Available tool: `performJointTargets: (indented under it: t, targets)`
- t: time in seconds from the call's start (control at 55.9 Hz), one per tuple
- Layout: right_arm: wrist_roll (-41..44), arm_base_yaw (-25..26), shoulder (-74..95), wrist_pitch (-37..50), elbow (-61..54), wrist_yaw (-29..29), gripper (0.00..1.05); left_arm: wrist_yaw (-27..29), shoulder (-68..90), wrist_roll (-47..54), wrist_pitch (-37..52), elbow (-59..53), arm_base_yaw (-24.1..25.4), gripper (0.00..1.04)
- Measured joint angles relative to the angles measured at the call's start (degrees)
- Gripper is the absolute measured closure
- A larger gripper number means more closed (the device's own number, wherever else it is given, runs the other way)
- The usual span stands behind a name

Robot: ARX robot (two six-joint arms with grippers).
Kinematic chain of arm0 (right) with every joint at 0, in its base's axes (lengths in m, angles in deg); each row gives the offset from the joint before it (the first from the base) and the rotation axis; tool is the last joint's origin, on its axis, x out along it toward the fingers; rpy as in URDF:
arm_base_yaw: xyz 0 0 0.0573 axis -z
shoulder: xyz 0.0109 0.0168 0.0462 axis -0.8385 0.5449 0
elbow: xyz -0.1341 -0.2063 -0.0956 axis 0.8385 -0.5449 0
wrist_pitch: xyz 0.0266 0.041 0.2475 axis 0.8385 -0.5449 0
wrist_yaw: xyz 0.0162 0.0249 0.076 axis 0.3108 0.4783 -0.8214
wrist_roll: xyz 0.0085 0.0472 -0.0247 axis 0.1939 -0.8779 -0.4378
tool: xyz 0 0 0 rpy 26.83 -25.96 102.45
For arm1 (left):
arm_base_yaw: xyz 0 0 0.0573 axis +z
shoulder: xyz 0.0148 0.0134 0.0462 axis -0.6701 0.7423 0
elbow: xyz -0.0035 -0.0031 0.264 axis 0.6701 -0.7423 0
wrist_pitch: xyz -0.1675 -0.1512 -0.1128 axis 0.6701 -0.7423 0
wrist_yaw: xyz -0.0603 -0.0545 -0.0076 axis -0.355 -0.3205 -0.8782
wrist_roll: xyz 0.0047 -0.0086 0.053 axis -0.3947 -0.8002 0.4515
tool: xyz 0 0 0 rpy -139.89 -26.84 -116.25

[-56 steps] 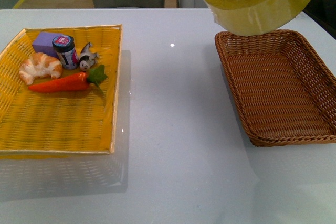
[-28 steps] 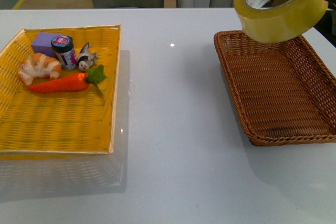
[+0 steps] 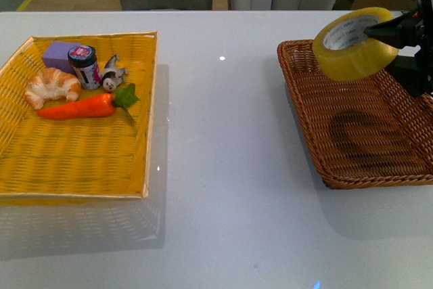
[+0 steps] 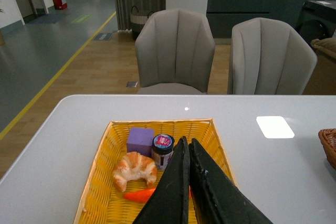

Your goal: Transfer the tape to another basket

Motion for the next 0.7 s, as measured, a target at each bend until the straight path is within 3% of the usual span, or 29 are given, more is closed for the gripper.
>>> performJointTargets:
  t: [0.376,0.447,0.519,0.697]
  targets:
    - [0.77,0.15,9.16,-5.64,6.60,4.66,0.57,-4.11,-12.15,0.13,-6.43,-5.79,4.39,1.03]
    - [1.27,0.31,10.23,-7.82,7.02,6.82,0.57,-8.85,-15.45,0.22,-8.83,-6.84,8.13,1.03]
    - [1.22,0.61,10.43,-8.00,6.97,6.73,0.57,-8.85,-17.46,0.22,-10.29,-7.39,9.38,1.03]
    - [1.51,1.49,9.40,-6.56,4.55,7.21,0.30,-9.42,-20.35,0.24,-10.60,-9.77,9.60,1.03]
